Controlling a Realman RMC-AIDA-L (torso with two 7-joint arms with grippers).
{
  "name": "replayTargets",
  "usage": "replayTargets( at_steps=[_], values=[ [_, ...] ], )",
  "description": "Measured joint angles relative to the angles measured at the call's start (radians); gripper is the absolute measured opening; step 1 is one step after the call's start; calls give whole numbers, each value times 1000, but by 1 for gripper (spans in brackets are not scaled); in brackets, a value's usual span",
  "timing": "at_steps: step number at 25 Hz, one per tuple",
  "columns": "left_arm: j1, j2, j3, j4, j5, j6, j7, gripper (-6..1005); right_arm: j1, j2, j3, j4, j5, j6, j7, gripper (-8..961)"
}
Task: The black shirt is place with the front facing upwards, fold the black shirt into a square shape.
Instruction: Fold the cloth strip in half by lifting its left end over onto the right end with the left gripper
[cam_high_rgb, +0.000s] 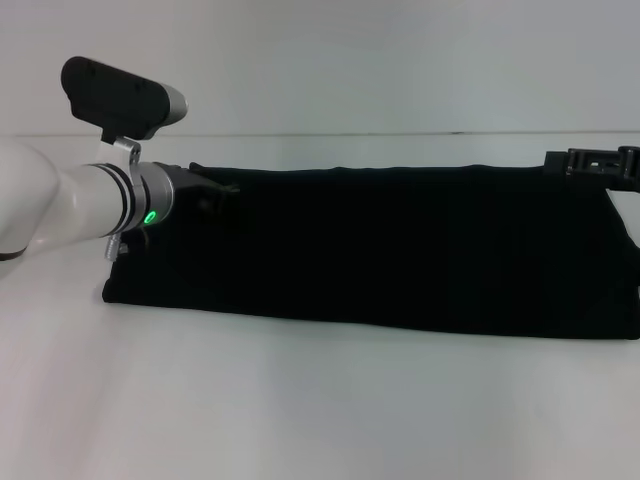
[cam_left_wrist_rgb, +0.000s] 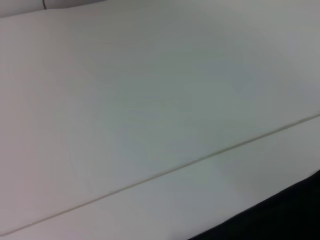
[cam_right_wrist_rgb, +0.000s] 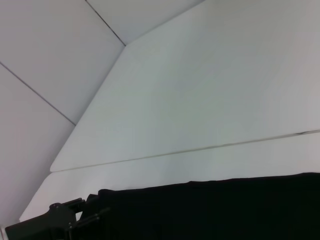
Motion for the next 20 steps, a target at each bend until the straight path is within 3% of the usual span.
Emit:
replayTargets(
  at_steps=[1, 3, 14, 20],
  values=[
    [0, 1, 0, 0, 0, -8, 0, 785, 0, 0, 0, 0, 0, 0, 1, 825],
    [0, 1, -4, 1, -4, -25, 0, 561, 2, 0, 0, 0, 1, 1, 1, 826],
    [16, 13, -17, 9, -9, -38, -40, 185, 4, 0, -4, 0, 14, 14, -4, 825],
    [21, 33, -43, 10, -9, 8, -56, 280, 7, -9, -10, 40, 14, 44, -5, 825]
  ],
)
